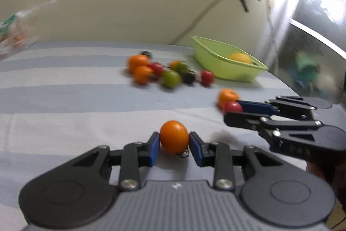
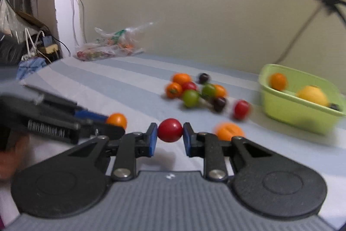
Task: Organize fruits
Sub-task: 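Grasp a red cherry tomato with the right tool while the left holds its tomato, then carry both tomatoes over the basket and open both tools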
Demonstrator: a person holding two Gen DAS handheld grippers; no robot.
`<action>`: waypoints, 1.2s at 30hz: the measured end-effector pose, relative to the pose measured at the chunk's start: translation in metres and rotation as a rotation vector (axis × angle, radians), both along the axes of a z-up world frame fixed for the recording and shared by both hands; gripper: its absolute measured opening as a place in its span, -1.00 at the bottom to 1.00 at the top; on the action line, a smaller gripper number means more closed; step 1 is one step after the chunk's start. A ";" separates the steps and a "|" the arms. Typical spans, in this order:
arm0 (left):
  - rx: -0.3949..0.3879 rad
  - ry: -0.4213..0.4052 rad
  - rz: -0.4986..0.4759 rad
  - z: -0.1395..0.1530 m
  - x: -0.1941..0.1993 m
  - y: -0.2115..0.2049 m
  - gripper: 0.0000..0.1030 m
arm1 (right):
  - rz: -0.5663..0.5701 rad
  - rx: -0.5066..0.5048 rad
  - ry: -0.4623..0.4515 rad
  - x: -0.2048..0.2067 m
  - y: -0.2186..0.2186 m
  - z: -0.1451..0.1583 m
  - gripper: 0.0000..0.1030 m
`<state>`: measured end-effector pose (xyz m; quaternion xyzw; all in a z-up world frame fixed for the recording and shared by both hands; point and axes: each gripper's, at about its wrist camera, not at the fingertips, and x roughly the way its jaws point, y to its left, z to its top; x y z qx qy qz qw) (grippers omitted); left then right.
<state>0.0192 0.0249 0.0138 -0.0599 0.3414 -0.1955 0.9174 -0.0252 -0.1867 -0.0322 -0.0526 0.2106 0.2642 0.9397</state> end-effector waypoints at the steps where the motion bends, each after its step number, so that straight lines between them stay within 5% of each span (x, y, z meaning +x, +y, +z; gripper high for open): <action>1: 0.006 0.002 -0.019 -0.001 0.000 -0.007 -0.42 | -0.028 -0.009 -0.002 -0.004 -0.007 -0.002 -0.46; 16: 0.049 -0.006 -0.133 0.021 0.020 -0.072 -0.42 | -0.115 0.144 0.077 0.004 -0.072 -0.012 -0.46; 23: -0.003 -0.087 -0.142 0.063 0.093 -0.097 -0.42 | -0.232 0.177 -0.098 0.049 -0.100 0.024 -0.46; 28: -0.113 0.027 -0.153 0.062 0.174 -0.118 -0.41 | -0.266 0.117 -0.125 0.094 -0.099 0.023 -0.45; 36: -0.113 0.113 -0.116 0.036 0.227 -0.135 -0.35 | -0.259 0.055 -0.127 0.113 -0.091 0.014 -0.44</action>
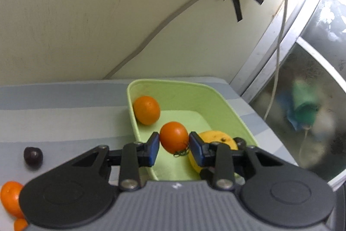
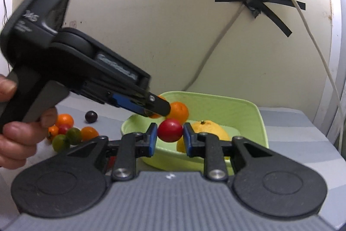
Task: Organize fruits
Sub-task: 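Carry both tomatoes over the basket and open both tools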
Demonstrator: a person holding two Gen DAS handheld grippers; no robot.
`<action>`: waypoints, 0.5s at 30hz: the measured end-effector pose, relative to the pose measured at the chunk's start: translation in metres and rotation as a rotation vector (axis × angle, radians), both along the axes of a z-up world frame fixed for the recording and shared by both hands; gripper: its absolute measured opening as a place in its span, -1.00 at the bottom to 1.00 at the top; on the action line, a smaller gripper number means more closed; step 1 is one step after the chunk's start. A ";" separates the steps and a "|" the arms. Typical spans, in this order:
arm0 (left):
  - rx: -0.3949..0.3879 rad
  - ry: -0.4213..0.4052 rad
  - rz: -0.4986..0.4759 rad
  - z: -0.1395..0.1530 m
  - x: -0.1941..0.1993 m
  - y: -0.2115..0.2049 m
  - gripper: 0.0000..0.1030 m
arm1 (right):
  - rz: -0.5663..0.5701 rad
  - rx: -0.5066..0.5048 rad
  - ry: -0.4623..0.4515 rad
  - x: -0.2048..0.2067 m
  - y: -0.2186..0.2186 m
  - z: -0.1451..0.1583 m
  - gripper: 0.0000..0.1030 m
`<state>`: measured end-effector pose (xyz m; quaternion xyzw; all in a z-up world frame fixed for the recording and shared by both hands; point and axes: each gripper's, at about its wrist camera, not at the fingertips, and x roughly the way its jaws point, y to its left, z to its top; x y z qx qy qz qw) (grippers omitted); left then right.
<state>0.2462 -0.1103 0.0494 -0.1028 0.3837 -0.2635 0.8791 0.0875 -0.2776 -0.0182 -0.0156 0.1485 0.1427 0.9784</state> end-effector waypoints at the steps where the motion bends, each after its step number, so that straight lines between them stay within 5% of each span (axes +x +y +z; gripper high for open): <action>1: -0.003 -0.001 -0.009 -0.002 0.000 -0.001 -0.31 | 0.000 -0.008 -0.007 0.000 0.001 0.000 -0.44; 7: 0.002 -0.039 -0.012 0.008 -0.008 0.000 -0.05 | -0.005 0.012 -0.011 -0.006 0.000 0.003 -0.41; 15: -0.103 -0.129 0.094 0.043 -0.072 0.094 -0.03 | 0.044 0.086 -0.022 -0.034 0.002 0.015 -0.41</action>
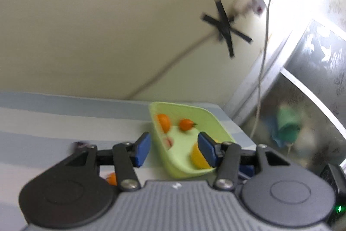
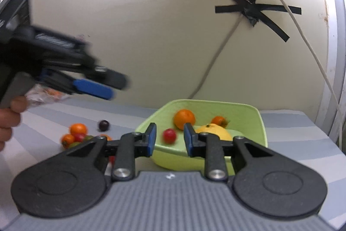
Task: Organize fruits
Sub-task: 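Carry both tomatoes over the basket and open both tools, then grasp a green tomato with the left tool while the right grasps a mandarin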
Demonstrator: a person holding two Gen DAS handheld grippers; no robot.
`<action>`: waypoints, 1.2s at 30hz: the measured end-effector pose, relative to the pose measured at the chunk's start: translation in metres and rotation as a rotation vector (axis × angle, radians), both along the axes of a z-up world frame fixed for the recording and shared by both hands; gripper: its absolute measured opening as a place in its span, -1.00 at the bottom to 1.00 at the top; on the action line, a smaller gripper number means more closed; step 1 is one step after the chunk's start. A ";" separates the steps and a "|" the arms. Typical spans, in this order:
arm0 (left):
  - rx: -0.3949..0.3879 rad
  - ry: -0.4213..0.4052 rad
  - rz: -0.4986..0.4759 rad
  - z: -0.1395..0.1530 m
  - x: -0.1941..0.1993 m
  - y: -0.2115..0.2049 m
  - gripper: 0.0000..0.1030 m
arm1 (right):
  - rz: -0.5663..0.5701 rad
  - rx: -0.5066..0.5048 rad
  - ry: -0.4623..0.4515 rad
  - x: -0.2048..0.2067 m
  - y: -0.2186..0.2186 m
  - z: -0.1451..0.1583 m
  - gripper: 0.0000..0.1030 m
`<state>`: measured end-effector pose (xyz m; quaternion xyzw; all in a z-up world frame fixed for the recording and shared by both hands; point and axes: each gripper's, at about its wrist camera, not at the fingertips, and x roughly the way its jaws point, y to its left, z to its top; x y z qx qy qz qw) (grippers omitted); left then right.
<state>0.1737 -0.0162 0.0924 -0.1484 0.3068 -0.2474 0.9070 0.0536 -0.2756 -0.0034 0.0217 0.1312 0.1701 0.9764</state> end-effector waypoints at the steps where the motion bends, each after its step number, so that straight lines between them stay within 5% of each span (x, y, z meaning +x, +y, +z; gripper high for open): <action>1: 0.010 -0.016 0.033 -0.001 -0.013 0.016 -0.02 | 0.013 0.005 0.006 -0.004 0.002 -0.001 -0.41; 11: 0.043 0.074 0.249 -0.054 -0.083 0.104 0.00 | 0.113 0.006 0.090 -0.038 0.044 -0.019 -0.41; 17: 0.061 0.069 0.170 -0.065 -0.097 0.093 0.00 | 0.118 -0.021 0.112 -0.049 0.062 -0.025 -0.40; 22: 0.111 0.006 0.065 -0.061 -0.099 0.062 0.00 | 0.091 -0.060 0.120 -0.055 0.067 -0.030 -0.19; 36: 0.320 -0.061 -0.020 -0.067 -0.050 -0.002 -0.07 | 0.118 -0.089 0.232 -0.022 0.075 -0.040 -0.05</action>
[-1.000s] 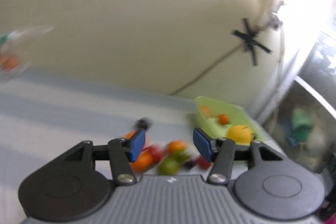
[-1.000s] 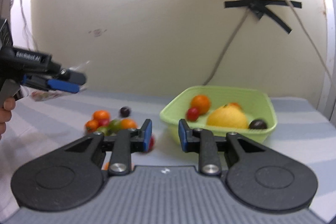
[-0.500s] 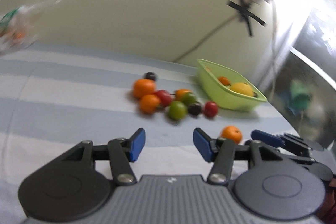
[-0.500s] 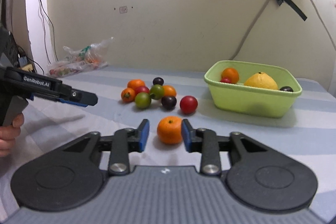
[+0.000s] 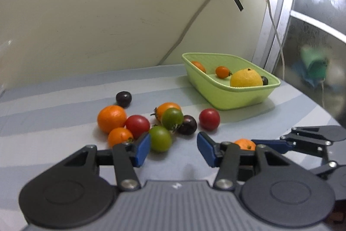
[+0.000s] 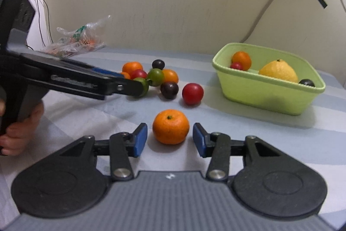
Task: Organize fruits
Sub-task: 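Grasp a green tomato with the left tool while the right grasps a mandarin, then carry the green tomato and mandarin over the basket and open both tools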
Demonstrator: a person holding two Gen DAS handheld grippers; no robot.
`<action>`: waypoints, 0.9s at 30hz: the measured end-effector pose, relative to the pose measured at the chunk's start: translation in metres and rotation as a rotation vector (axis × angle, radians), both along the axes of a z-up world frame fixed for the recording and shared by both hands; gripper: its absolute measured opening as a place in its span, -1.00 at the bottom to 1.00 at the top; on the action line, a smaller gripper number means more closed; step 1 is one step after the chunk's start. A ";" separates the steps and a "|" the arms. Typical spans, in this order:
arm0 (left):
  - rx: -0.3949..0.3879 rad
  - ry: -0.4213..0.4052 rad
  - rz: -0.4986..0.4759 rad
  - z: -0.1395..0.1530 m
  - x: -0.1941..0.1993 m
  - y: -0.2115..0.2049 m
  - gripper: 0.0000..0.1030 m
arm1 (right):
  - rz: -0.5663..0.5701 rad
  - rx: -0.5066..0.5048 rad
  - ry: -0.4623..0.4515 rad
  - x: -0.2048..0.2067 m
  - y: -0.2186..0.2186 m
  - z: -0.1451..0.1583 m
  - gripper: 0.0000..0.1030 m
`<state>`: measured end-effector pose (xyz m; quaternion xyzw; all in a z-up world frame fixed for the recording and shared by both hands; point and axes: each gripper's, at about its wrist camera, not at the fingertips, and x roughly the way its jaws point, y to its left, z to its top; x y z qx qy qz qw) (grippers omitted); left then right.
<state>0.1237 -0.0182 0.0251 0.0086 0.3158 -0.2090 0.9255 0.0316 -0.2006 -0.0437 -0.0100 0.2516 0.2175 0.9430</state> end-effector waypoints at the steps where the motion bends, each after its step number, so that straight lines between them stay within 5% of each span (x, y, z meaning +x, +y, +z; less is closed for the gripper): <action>1: 0.008 -0.001 0.005 -0.002 0.002 -0.001 -0.07 | 0.003 0.010 0.005 0.000 -0.001 0.000 -0.05; 6: 0.035 0.019 0.041 -0.013 0.012 0.002 -0.11 | 0.011 0.048 0.033 0.003 -0.005 -0.001 -0.05; 10: 0.041 0.022 0.055 -0.015 0.014 0.002 -0.44 | 0.016 0.051 0.038 0.002 -0.005 -0.001 -0.06; 12: 0.039 0.024 0.063 -0.014 0.011 0.002 -0.44 | 0.010 0.050 0.031 0.000 -0.005 0.000 -0.25; 27: -0.018 0.043 -0.058 -0.010 -0.096 0.009 -0.43 | 0.092 -0.007 -0.021 -0.056 0.002 0.002 -0.25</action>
